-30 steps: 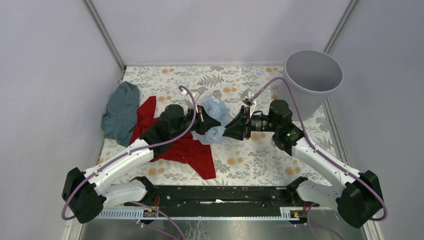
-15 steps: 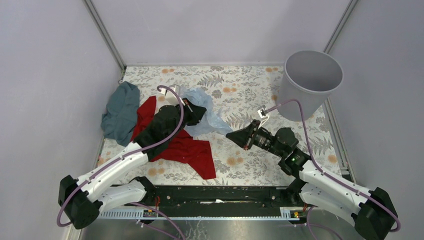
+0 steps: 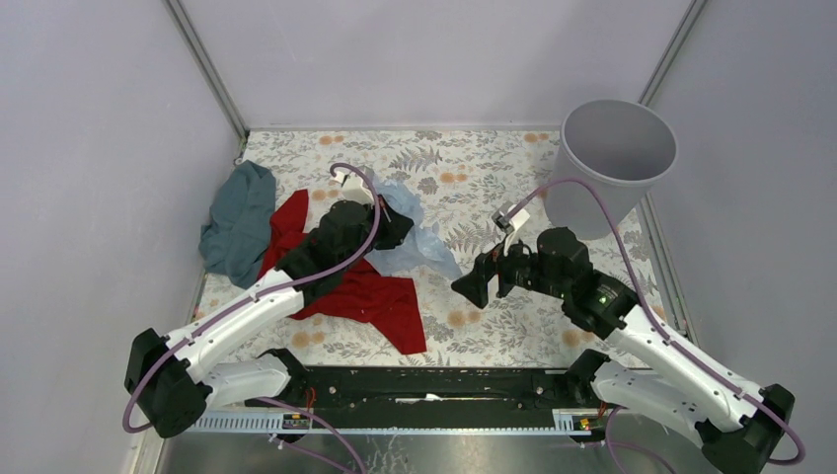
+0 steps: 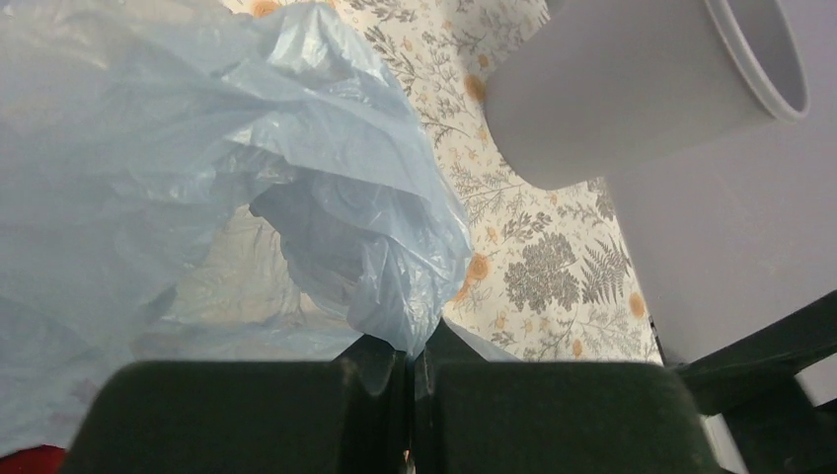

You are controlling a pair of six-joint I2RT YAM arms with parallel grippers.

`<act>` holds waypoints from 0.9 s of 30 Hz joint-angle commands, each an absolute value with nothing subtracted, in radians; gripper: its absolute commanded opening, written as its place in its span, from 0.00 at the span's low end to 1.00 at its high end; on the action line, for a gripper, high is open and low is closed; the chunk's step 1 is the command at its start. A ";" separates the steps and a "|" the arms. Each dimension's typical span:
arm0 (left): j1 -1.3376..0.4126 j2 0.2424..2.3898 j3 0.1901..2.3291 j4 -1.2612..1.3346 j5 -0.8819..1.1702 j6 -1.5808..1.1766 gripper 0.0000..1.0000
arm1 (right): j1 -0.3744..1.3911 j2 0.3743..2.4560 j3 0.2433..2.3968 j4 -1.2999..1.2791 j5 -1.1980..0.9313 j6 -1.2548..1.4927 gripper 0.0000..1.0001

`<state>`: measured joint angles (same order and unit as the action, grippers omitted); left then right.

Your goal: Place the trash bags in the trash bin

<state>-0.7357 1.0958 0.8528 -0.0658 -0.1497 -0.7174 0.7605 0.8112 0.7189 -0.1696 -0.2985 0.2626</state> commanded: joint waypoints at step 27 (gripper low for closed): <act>-0.729 1.196 0.918 -0.099 0.044 -0.698 0.99 | 0.775 0.916 0.686 -0.213 0.363 0.836 0.00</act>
<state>-0.7357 1.2762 0.9539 -0.1341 0.0334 -0.6834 0.7696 0.9985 0.7593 -0.2077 0.1425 0.5961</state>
